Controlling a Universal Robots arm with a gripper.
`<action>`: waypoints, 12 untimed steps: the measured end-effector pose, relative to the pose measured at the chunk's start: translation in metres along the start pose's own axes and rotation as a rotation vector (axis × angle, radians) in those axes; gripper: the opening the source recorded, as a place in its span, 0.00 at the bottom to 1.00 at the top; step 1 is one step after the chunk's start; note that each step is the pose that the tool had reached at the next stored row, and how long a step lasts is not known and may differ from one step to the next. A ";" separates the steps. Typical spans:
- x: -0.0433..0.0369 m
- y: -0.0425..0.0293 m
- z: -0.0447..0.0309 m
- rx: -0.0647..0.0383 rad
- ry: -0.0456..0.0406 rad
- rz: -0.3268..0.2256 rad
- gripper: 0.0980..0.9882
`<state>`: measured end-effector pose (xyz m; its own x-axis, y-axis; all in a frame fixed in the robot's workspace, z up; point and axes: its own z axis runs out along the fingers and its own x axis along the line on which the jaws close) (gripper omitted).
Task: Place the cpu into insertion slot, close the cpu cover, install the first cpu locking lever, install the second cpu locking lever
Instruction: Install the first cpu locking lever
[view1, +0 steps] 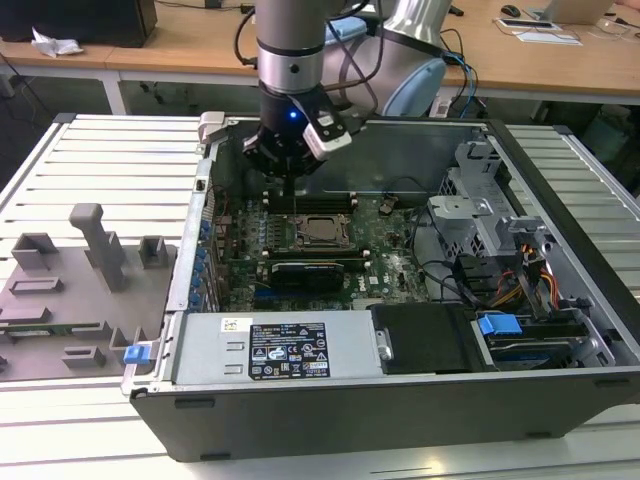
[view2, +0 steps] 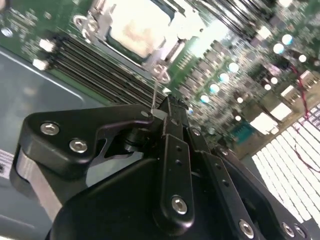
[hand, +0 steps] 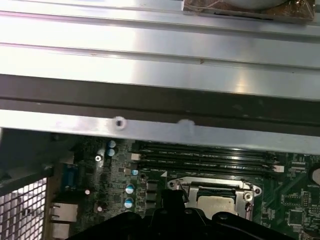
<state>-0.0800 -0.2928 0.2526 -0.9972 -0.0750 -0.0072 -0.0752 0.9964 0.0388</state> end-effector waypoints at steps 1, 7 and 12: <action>-0.0060 -0.0004 0.0011 0.000 0.0021 0.000 0.01; -0.0320 -0.0016 0.0057 0.000 0.0092 0.001 0.01; -0.0321 -0.0018 0.0061 -0.037 0.0062 0.005 0.01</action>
<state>-0.0478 -0.2919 0.2467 -0.9975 -0.0709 -0.0008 -0.0707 0.9946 0.0761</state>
